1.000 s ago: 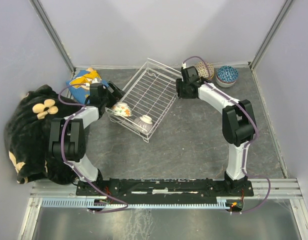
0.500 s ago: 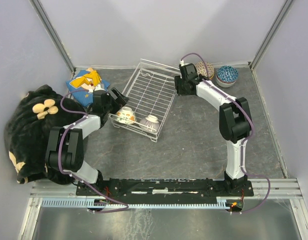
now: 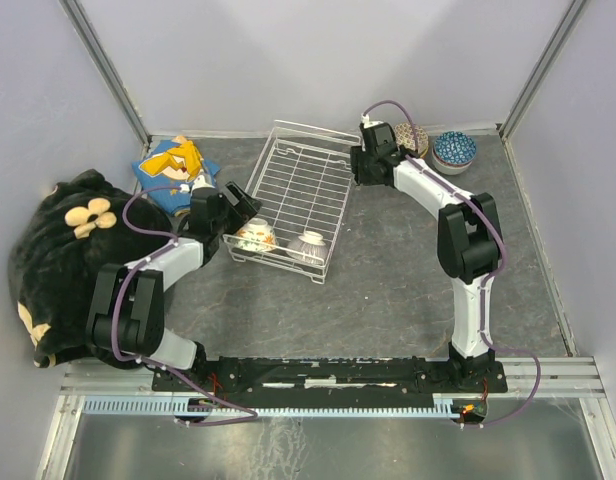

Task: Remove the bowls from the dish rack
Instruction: Pick up the bowl from the dish rack.

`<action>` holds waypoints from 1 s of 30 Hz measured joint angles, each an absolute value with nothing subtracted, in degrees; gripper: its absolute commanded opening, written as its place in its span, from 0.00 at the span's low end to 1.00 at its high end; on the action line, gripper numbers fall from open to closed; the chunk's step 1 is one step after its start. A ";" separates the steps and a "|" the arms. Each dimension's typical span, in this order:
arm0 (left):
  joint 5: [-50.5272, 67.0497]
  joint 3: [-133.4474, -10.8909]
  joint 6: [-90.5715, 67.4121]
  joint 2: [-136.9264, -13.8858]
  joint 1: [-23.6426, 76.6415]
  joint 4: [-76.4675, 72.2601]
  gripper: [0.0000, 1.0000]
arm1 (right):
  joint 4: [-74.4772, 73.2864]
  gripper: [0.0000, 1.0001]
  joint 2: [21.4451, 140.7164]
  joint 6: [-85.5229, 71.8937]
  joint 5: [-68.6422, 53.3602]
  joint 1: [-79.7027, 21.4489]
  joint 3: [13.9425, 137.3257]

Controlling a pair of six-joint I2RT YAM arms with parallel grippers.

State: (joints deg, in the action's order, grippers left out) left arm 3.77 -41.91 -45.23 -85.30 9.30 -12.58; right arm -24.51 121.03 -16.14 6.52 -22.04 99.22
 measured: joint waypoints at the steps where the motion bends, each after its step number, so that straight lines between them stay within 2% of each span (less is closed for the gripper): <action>1: 3.44 -41.63 -45.45 -84.97 9.56 -12.56 0.99 | -24.27 0.63 121.03 -16.14 6.52 -21.93 99.22; 12: -0.95 -41.85 -44.73 -82.89 11.00 -9.98 0.99 | -21.43 0.65 117.75 -15.90 7.25 -21.34 94.30; 24: -6.20 -45.58 -42.94 -82.39 10.68 -8.71 0.99 | -17.26 0.65 101.60 -13.76 9.23 -21.54 83.55; 30: -6.37 -45.58 -41.41 -77.60 10.61 -7.92 0.99 | -12.62 0.66 94.83 -9.87 2.44 -23.75 77.28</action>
State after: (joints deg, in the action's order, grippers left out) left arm -6.37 -45.58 -41.41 -77.60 10.61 -7.92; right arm -12.62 94.83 -9.87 2.44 -23.75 77.28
